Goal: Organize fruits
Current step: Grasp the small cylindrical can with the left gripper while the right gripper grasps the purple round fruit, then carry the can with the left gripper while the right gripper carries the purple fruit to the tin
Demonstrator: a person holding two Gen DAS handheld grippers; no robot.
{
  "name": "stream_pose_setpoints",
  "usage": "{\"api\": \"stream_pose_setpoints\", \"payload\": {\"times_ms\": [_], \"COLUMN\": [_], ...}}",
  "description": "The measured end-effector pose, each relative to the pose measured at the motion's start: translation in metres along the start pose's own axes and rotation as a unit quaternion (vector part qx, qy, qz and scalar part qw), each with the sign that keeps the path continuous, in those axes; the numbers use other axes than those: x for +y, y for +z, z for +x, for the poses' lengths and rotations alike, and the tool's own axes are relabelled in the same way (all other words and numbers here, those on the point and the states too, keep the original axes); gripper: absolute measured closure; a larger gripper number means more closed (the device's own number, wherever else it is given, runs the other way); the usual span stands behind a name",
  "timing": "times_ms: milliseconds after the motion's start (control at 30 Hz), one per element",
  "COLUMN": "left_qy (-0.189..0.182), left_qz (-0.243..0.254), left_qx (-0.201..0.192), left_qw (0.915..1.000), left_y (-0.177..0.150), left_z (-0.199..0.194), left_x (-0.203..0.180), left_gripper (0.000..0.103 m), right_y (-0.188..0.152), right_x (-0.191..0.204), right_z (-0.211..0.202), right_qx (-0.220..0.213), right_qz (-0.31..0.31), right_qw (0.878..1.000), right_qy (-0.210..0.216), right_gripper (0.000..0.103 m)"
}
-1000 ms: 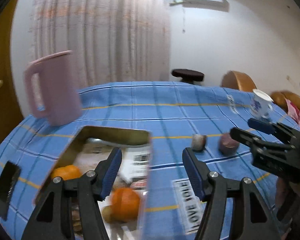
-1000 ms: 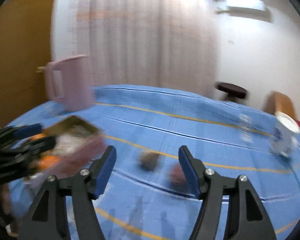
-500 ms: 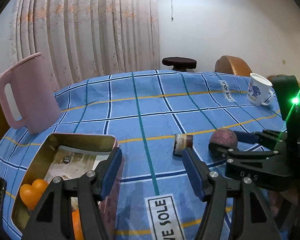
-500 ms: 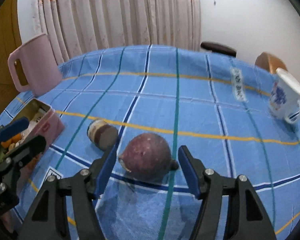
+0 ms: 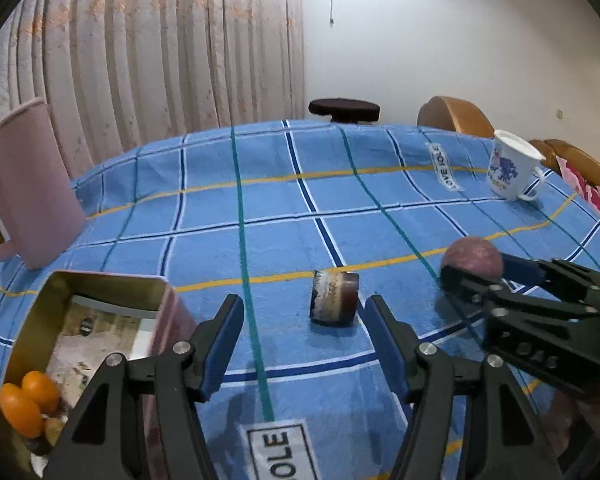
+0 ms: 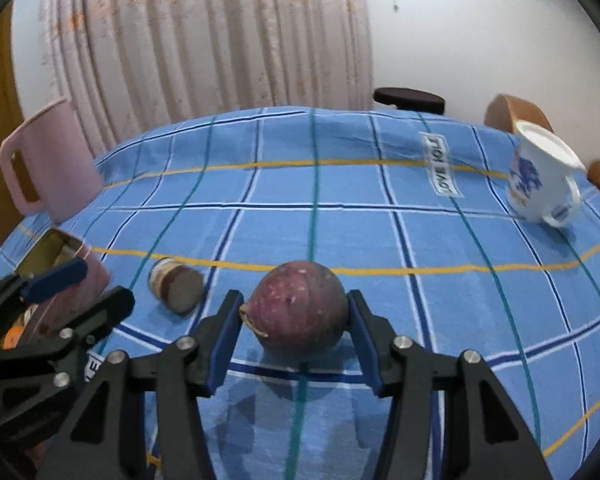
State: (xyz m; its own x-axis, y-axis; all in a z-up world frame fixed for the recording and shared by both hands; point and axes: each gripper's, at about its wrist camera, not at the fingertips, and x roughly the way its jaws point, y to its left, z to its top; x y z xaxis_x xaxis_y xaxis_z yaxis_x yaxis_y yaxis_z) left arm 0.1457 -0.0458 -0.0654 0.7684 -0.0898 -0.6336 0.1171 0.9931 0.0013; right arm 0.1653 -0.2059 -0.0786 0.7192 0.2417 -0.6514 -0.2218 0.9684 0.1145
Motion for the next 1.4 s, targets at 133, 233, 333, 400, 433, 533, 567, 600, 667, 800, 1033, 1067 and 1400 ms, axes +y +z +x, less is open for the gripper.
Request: {"api": "stream_pose_setpoints", "payload": {"times_ms": [133, 233, 333, 400, 433, 533, 567, 600, 667, 800, 1033, 1067, 1400], "left_qy": [-0.025, -0.032, -0.040, -0.043, -0.042, -0.051, -0.051, -0.049, -0.053, -0.050, -0.043, -0.043, -0.036], "left_qz": [-0.005, -0.002, -0.002, 0.002, 0.006, 0.010, 0.010, 0.010, 0.007, -0.002, -0.012, -0.012, -0.019], "left_qx": [0.020, 0.025, 0.047, 0.050, 0.054, 0.052, 0.051, 0.049, 0.040, 0.016, -0.015, -0.019, -0.054], "left_qw": [0.9995, 0.9992, 0.9981, 0.9978, 0.9977, 0.9973, 0.9973, 0.9975, 0.9978, 0.9986, 0.9989, 0.9988, 0.9977], "left_y": [0.004, 0.006, 0.008, 0.009, 0.009, 0.009, 0.009, 0.009, 0.008, 0.007, 0.007, 0.007, 0.007], "left_z": [0.013, 0.018, 0.029, 0.032, 0.033, 0.032, 0.032, 0.031, 0.026, 0.016, 0.004, 0.002, -0.010], "left_x": [-0.005, -0.009, -0.010, -0.011, -0.014, -0.016, -0.016, -0.015, -0.014, -0.010, -0.006, -0.006, -0.003], "left_gripper": [0.039, 0.040, 0.047, 0.065, 0.066, 0.071, 0.071, 0.071, 0.071, 0.071, 0.071, 0.071, 0.071], "right_y": [0.000, 0.000, -0.002, -0.001, -0.002, -0.001, -0.002, -0.002, -0.002, -0.003, -0.004, -0.004, -0.006], "right_x": [0.000, -0.003, -0.005, -0.004, -0.003, -0.002, -0.002, -0.002, -0.002, -0.002, 0.002, 0.003, 0.007], "right_z": [-0.004, -0.005, -0.005, -0.006, -0.007, -0.007, -0.008, -0.009, -0.010, -0.017, -0.024, -0.026, -0.036], "right_qx": [-0.009, -0.014, -0.010, -0.014, -0.015, -0.016, -0.018, -0.019, -0.024, -0.042, -0.060, -0.065, -0.093], "right_qz": [0.001, 0.009, 0.016, 0.014, 0.012, 0.009, 0.009, 0.009, 0.009, 0.007, -0.003, -0.005, -0.020], "right_qw": [1.000, 1.000, 1.000, 1.000, 1.000, 1.000, 1.000, 1.000, 1.000, 0.999, 0.998, 0.998, 0.995], "right_qy": [-0.002, -0.002, 0.006, 0.004, 0.002, 0.001, 0.002, 0.003, 0.007, 0.014, 0.024, 0.026, 0.033], "right_gripper": [0.048, 0.048, 0.048, 0.048, 0.048, 0.048, 0.048, 0.048, 0.048, 0.048, 0.048, 0.048, 0.048]}}
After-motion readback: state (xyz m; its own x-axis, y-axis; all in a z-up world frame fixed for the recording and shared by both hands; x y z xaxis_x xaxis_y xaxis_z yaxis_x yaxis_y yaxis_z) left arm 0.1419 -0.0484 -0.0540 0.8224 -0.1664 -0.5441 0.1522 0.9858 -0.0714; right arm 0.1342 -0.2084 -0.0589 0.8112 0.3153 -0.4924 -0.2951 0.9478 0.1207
